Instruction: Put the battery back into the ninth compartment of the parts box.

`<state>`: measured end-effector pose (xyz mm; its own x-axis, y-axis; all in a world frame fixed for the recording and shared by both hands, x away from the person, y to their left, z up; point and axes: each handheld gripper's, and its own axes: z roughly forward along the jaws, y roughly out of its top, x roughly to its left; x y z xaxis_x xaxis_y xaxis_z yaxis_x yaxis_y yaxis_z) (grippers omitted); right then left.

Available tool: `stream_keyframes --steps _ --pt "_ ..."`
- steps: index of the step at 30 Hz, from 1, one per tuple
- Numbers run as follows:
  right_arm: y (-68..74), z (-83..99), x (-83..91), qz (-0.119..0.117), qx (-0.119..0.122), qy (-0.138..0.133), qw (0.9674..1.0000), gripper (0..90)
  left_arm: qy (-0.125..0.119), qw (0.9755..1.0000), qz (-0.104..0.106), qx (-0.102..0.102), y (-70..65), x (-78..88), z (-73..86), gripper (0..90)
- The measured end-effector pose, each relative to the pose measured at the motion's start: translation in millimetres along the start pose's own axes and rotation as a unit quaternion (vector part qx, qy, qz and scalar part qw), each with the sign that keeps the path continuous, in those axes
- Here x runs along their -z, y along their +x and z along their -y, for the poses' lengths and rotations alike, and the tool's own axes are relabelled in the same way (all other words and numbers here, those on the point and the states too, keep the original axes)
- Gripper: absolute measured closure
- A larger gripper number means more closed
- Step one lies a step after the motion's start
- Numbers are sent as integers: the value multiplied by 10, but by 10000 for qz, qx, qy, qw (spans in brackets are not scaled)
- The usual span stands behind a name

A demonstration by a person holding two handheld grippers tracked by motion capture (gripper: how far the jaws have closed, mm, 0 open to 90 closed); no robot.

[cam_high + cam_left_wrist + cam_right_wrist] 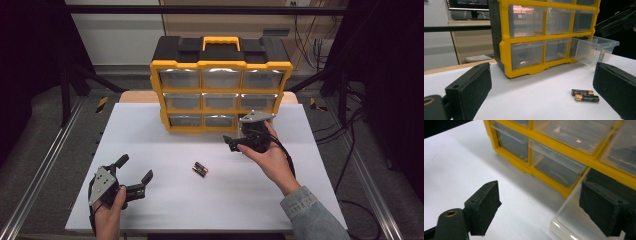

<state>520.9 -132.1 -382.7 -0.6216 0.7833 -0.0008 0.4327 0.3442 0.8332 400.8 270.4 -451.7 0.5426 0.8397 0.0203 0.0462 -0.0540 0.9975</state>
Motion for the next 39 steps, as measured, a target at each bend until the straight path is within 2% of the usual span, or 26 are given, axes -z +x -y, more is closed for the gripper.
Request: stream_keyframes --steps 5,12,17,20,23,25,34,39 --pt "121 -2 -64 -78 113 58 9999 154 1 10000 6 -15 -3 -1 -2 18" --pt "200 -22 -122 -142 101 -29 9998 146 3 10000 4 -21 -3 -1 -4 19" --pt "291 -20 -199 -231 110 25 9997 143 3 10000 0 -36 -2 1 -5 18" --pt "367 4 -262 -375 34 151 9992 131 9 10000 8 -55 -2 -1 -5 18" --pt "456 38 -326 -378 197 318 9986 125 7 10000 3 -51 -3 -1 -7 18" --pt "501 62 -356 -403 199 340 9984 132 0 10000 4 -46 -4 1 -8 18" --pt "604 155 -452 -444 245 626 9967 139 8 10000 5 -45 -6 1 -8 18" --pt "655 234 -515 -506 286 831 9948 179 5 10000 9 -48 -3 -1 -7 18"
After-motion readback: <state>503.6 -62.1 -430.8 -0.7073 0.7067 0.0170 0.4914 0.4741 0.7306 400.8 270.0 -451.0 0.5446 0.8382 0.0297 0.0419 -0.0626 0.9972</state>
